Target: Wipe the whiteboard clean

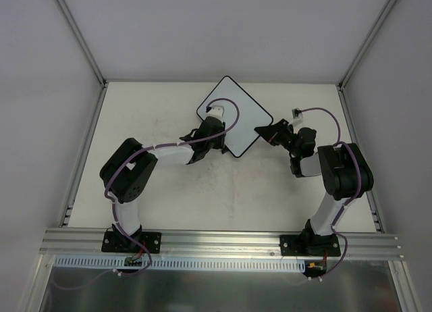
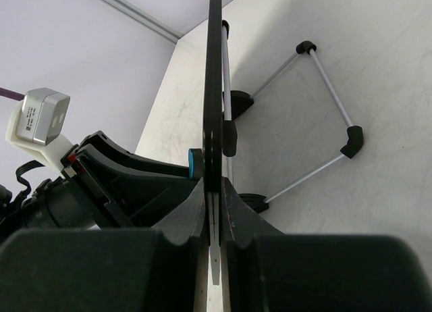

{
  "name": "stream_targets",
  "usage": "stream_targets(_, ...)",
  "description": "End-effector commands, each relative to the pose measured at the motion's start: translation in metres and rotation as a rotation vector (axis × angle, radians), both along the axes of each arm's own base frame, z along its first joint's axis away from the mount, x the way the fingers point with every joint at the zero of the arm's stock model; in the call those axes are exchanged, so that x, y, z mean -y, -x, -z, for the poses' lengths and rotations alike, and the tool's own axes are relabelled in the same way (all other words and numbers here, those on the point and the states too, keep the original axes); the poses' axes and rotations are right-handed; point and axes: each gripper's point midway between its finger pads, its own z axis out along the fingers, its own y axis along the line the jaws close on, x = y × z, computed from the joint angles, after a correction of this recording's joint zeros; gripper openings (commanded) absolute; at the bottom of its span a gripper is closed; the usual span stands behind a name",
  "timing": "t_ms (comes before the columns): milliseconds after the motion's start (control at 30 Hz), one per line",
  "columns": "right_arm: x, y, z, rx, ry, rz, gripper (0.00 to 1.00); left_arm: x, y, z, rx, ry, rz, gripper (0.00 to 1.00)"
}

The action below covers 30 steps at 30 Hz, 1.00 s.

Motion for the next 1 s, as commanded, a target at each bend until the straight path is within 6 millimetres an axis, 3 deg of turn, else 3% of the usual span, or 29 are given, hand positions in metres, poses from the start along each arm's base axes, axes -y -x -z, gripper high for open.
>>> stream_targets(0,-0.001,-0.007,-0.064,0.228,-0.05,-0.014,0.0,0.015,-0.009,-0.033,0.08,0.029,0.05,0.0)
stream_targets(367,-0.002,-0.007,-0.065,0.229,-0.052,-0.016,0.0,0.026,-0.02,-0.031,0.085,0.034,0.057,0.0)
stream_targets(600,0.0,-0.007,-0.067,0.23,-0.054,-0.013,0.0,0.033,-0.017,-0.021,0.053,0.051,0.076,0.0)
stream_targets(767,0.001,-0.007,-0.068,0.232,-0.056,-0.013,0.0,0.027,-0.018,-0.015,0.048,0.033,0.047,0.0)
stream_targets(967,0.001,-0.006,-0.068,0.232,-0.056,-0.011,0.0,0.033,-0.014,-0.016,0.064,0.003,0.073,0.0)
